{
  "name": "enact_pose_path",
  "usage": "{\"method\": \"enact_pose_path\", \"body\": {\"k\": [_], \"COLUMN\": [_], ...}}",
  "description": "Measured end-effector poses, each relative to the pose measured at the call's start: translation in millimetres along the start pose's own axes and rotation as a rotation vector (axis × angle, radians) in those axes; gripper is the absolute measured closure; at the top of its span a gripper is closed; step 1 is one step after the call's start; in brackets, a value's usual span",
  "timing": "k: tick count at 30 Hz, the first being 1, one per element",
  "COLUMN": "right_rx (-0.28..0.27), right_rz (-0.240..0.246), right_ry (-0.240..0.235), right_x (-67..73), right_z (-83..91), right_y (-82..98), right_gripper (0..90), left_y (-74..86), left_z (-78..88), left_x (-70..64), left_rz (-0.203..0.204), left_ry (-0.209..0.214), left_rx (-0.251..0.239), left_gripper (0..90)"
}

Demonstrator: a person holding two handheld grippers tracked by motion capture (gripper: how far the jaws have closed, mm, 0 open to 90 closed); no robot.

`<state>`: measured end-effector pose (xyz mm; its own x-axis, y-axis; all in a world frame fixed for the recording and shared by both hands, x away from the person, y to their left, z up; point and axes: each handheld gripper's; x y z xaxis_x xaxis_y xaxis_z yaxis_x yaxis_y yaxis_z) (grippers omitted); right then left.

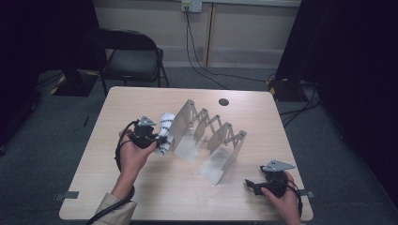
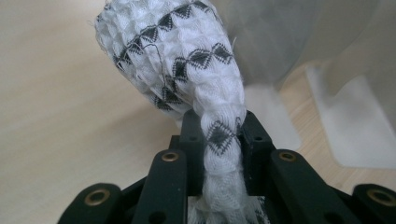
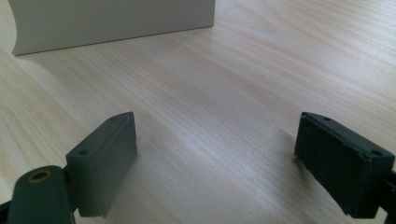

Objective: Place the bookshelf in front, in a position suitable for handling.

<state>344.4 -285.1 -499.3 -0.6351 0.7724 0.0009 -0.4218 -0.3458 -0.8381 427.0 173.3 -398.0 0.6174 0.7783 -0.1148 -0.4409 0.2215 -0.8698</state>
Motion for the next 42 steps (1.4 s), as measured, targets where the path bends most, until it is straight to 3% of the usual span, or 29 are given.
{"method": "enact_pose_path", "body": {"k": [5, 8, 13, 22, 29, 37, 42], "right_rx": [0.0, 0.001, 0.001, 0.001, 0.001, 0.002, 0.001], "right_rz": [0.0, 0.0, 0.0, 0.0, 0.0, 0.0, 0.0], "right_ry": [0.0, 0.0, -0.001, -0.001, -0.002, -0.001, 0.0], "right_x": [0.0, 0.0, -0.1, -0.1, -0.1, -0.1, 0.0], "right_z": [-0.1, 0.0, -0.1, -0.1, -0.2, -0.3, -0.5], "right_y": [-0.1, -0.1, -0.1, -0.2, -0.2, -0.4, -0.4], "right_gripper": [12.2, 12.2, 12.2, 12.2, 12.2, 12.2, 12.2], "left_y": [-34.5, -39.5, -23.6, 26.5, 52.3, 67.5, 54.5], "left_z": [22.8, 24.4, 7.8, -28.4, -45.3, -51.2, -39.0], "left_x": [-5.8, -8.6, -8.2, -1.6, -1.5, 0.0, 4.1], "left_rz": [-0.043, -0.047, -0.033, 0.004, -0.008, -0.029, -0.016], "left_ry": [-0.003, 0.01, 0.023, 0.045, 0.045, 0.044, 0.023], "left_rx": [-0.087, -0.108, -0.058, 0.043, 0.095, 0.148, 0.132], "left_gripper": [75.2, 75.2, 75.2, 75.2, 75.1, 75.1, 75.1]}}
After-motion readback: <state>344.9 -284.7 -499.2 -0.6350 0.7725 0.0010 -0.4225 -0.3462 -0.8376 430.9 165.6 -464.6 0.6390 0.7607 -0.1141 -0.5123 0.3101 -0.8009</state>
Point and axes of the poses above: each handheld gripper's, and its own axes: z roughly backward along the jaws, y roughly out of its underside, x roughly to its left, and after that the axes turned 10 degrees about -x, right-handed
